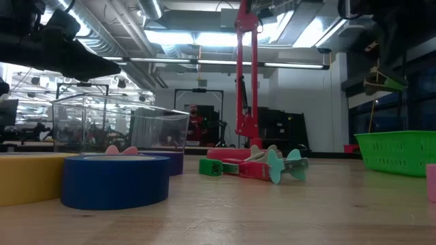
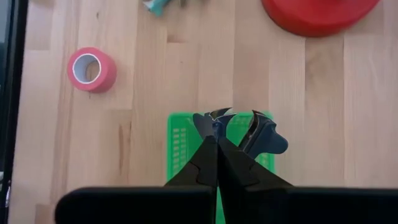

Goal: Pick and place Stapler, Stapler remover, tape
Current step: Put the black staple remover into the top green basket, then put the blue staple remover into the top green basket

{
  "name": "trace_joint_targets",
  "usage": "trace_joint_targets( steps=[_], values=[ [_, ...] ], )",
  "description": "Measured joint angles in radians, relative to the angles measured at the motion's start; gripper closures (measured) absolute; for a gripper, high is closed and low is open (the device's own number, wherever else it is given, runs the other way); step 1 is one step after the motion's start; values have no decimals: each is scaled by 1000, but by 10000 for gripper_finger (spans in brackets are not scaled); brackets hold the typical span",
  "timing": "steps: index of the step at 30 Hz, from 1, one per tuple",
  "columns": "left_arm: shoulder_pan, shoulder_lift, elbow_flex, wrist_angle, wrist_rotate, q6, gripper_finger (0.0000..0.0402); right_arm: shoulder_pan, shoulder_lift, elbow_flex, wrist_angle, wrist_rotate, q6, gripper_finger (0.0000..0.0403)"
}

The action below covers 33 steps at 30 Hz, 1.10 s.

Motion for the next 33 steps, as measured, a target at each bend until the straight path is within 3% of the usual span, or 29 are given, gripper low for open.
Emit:
trace_joint_targets(
  steps=[16, 22, 33],
  values=[
    [0, 0, 0, 0, -1, 0, 227, 118, -37, -215, 160, 5, 162, 403],
    [0, 0, 0, 0, -1, 0, 226, 120, -37, -282, 189, 59, 231, 399],
    [0, 0, 0, 0, -1, 0, 226, 119, -37, -351, 245, 60, 286, 375]
  ],
)
